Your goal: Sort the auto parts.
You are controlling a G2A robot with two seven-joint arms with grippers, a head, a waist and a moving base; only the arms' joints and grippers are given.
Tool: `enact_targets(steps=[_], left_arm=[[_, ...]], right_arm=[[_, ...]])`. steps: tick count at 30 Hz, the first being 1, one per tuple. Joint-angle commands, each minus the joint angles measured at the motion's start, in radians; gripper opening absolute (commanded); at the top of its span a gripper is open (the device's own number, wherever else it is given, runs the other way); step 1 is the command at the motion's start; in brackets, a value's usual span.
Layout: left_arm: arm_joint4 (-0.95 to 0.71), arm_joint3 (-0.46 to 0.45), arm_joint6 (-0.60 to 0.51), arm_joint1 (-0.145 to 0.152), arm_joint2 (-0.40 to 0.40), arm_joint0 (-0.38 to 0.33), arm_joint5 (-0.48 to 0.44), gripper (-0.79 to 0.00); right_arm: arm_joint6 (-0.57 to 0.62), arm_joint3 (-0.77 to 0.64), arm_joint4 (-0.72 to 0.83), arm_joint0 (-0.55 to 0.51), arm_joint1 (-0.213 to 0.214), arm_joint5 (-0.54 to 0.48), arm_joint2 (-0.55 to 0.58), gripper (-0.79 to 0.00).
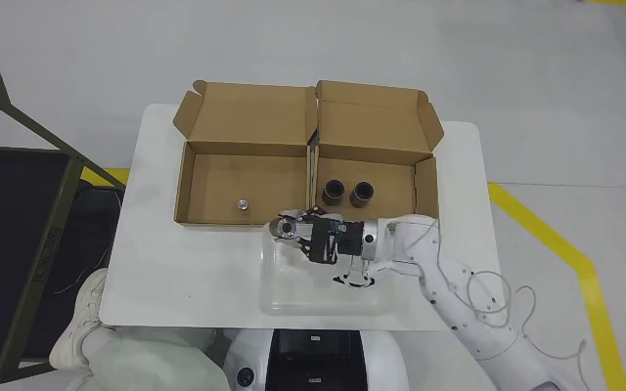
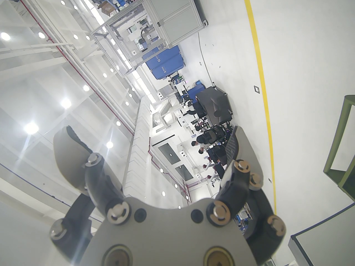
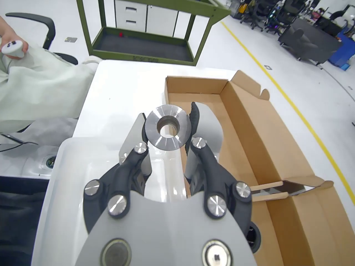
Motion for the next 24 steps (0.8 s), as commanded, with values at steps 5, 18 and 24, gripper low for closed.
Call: enact_targets(steps=[5,18,24], left_arm=[[0.0,0.0,0.0,0.0,0.0,0.0,0.0,0.0],[0.0,0.0,0.0,0.0,0.0,0.0,0.0,0.0],[0.0,0.0,0.0,0.0,0.0,0.0,0.0,0.0]], right_arm=[[-0.177,0.006,-0.015,-0.006,-0.003,0.084,0.011,-0.785],[-0.484,0.002,-0.085,-0.066,0.011,0.161,0.063,-0.785],[-0.569,-0.04,-0.121,-0.118,0.026,0.206,0.117,-0.785]])
